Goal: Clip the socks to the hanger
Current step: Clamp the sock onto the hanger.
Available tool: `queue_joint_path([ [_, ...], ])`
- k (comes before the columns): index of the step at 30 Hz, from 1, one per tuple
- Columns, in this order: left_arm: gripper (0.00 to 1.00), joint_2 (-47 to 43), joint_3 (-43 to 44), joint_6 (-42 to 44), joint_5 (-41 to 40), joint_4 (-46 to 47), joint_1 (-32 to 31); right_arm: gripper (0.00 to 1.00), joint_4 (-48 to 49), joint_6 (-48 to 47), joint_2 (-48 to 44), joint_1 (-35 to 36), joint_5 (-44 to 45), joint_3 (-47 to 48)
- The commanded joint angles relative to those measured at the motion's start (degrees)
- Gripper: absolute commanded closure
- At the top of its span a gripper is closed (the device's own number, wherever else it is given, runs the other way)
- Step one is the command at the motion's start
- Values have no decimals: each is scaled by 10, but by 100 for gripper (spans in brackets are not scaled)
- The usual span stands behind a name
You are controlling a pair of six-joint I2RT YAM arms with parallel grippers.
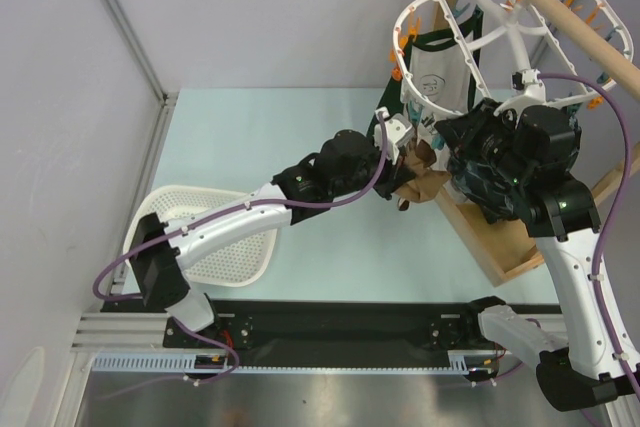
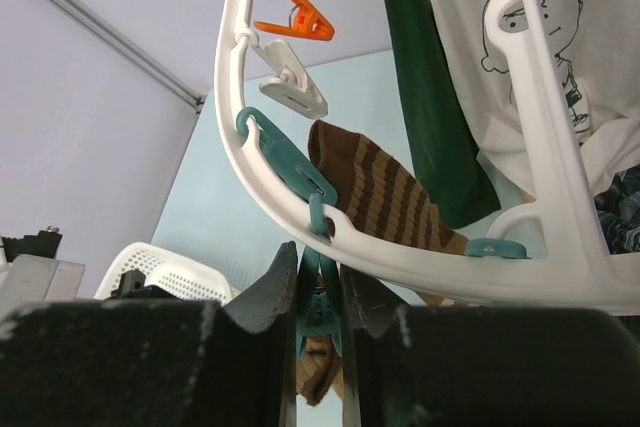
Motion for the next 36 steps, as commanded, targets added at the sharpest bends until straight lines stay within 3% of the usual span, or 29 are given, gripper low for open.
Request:
queue_joint_path([
  [1, 100, 2, 28, 14, 15, 19, -5, 100, -1, 5, -2, 3, -44, -6],
  [29, 100, 21, 85, 10, 23, 22, -5, 99, 6, 7, -11, 3, -48, -23],
  [31, 100, 25, 88, 10, 25, 18, -5, 93, 8, 10, -15, 3, -47, -23],
  [32, 100, 26, 89, 10, 27, 18, -5, 80, 9, 11, -17, 3, -47, -23],
  [36, 100, 28, 90, 8, 27, 18, -5, 61, 10, 11, -20, 3, -45, -24],
])
